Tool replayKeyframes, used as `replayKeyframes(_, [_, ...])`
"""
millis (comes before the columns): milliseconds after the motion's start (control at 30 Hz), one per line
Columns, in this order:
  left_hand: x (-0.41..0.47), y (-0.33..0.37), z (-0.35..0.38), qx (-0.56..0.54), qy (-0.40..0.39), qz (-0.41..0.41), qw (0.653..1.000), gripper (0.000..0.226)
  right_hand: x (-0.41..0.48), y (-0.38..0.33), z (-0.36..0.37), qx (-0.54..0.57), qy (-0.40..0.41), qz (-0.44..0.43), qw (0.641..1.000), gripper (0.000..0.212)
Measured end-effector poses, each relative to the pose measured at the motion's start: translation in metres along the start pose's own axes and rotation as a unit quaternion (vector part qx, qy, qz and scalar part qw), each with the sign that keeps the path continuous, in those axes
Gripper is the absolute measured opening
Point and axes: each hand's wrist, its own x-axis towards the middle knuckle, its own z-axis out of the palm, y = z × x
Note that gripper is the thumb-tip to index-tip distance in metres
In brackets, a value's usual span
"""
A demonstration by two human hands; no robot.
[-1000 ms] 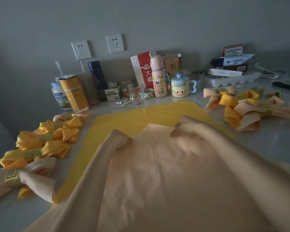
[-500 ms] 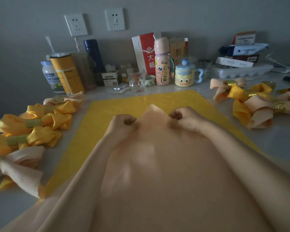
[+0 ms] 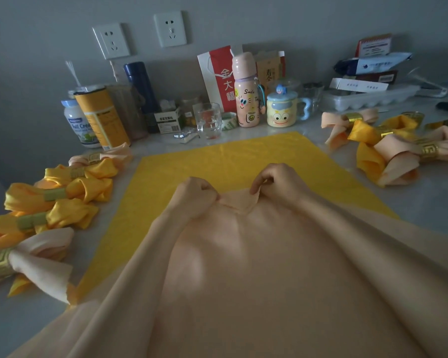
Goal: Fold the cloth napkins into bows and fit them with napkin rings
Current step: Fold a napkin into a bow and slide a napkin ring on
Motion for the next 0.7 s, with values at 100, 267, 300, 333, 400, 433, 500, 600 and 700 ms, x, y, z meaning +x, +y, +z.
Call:
replayKeyframes(100, [0.002,-0.001,0.006,0.051,0.01,0.005,0.999,0.011,-0.001,-0.002,-0.001,-0.01,-0.014,-0.001,1.0,0.035])
replayKeyframes(267, [-0.001,-0.001,0.01,0.077,-0.002,0.013,0.997,0.033,0.001,-0.004,0.002,-0.123,0.032,-0.018,0.992,0.021])
replayKeyframes(300, [-0.001,-0.001,0.01,0.079,-0.004,0.015,0.997,0.034,-0.001,-0.007,0.005,-0.167,0.026,-0.045,0.985,0.025])
replayKeyframes(333, [-0.001,0.0,0.01,0.082,-0.005,0.015,0.997,0.032,-0.003,-0.012,0.01,-0.191,0.004,-0.067,0.979,0.03])
replayKeyframes(400, [-0.001,-0.001,0.011,0.073,-0.001,0.018,0.997,0.021,-0.009,-0.023,0.023,-0.206,-0.086,-0.09,0.971,0.039])
replayKeyframes(433, [-0.001,-0.001,0.011,0.067,0.001,0.022,0.998,0.014,-0.011,-0.026,0.03,-0.221,-0.134,-0.092,0.962,0.044])
replayKeyframes(500, [-0.003,0.0,0.01,0.057,0.003,0.019,0.998,0.007,-0.014,-0.028,0.037,-0.256,-0.208,-0.07,0.942,0.053])
replayKeyframes(600, [-0.002,-0.001,0.01,0.05,0.001,0.016,0.999,0.014,-0.015,-0.025,0.03,-0.262,-0.226,-0.029,0.938,0.053])
replayKeyframes(700, [0.0,-0.003,0.011,0.058,-0.004,0.015,0.998,0.015,-0.012,-0.017,0.021,-0.236,-0.148,-0.019,0.96,0.043])
